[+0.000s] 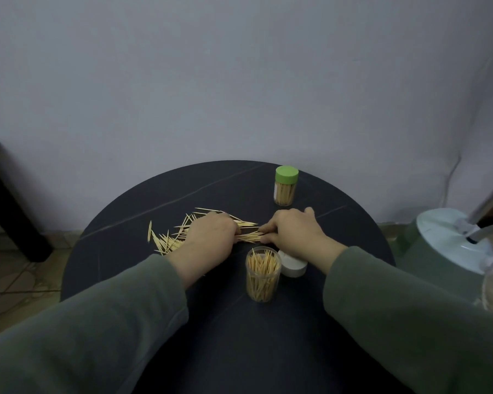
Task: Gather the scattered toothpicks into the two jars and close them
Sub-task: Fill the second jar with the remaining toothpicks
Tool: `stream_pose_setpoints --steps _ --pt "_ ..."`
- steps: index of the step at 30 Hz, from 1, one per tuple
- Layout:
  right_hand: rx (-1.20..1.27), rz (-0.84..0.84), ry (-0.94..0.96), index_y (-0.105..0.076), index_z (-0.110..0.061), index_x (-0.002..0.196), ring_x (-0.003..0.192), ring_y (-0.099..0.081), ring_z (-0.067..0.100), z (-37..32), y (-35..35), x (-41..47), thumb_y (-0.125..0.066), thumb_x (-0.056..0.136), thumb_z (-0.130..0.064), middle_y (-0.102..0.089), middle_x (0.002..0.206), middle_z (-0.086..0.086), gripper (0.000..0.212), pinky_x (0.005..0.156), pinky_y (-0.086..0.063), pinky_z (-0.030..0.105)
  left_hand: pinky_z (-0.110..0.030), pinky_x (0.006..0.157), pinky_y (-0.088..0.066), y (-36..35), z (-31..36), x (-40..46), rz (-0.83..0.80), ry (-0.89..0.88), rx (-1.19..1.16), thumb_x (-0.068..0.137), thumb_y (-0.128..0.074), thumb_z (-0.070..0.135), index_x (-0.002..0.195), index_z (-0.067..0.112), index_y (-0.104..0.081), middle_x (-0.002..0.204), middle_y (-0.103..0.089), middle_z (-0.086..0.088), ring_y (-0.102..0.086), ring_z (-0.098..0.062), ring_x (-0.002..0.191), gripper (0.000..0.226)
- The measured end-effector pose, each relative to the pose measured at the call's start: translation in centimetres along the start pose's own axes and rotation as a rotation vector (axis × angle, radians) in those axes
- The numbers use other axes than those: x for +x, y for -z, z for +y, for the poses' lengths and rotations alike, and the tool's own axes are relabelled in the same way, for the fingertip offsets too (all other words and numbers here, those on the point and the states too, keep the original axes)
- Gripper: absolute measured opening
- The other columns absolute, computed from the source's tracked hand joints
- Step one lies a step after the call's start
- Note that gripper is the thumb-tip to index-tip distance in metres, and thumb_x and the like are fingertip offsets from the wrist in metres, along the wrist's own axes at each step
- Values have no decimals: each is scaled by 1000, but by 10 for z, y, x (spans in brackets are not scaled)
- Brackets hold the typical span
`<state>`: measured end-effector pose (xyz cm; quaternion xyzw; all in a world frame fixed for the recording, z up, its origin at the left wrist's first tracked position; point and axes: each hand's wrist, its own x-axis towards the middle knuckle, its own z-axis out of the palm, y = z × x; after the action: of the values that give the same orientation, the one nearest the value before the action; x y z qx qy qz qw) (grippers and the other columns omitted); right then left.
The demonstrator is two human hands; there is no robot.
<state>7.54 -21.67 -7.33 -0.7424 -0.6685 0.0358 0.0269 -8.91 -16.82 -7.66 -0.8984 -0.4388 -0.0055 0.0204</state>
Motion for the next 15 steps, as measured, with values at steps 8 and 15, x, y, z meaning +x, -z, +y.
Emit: stream_pose_setpoints --steps 8,15 --pt "-154 71 110 -69 -33 111 108 -48 17 5 8 0 -58 93 -37 -66 111 -9 21 94 -29 41 -34 86 -51 4 -5 -6 43 23 -26 96 -55 36 114 28 -67 115 -62 3 -56 -19 108 24" --pt "-245 42 192 -63 -34 123 110 -53 17 9 9 -1 -52 97 -37 -65 119 -10 29 91 -29 39 -35 87 -50 0 -8 -6 50 23 -45 95 -55 38 113 28 -67 116 -61 3 -52 -18 112 24"
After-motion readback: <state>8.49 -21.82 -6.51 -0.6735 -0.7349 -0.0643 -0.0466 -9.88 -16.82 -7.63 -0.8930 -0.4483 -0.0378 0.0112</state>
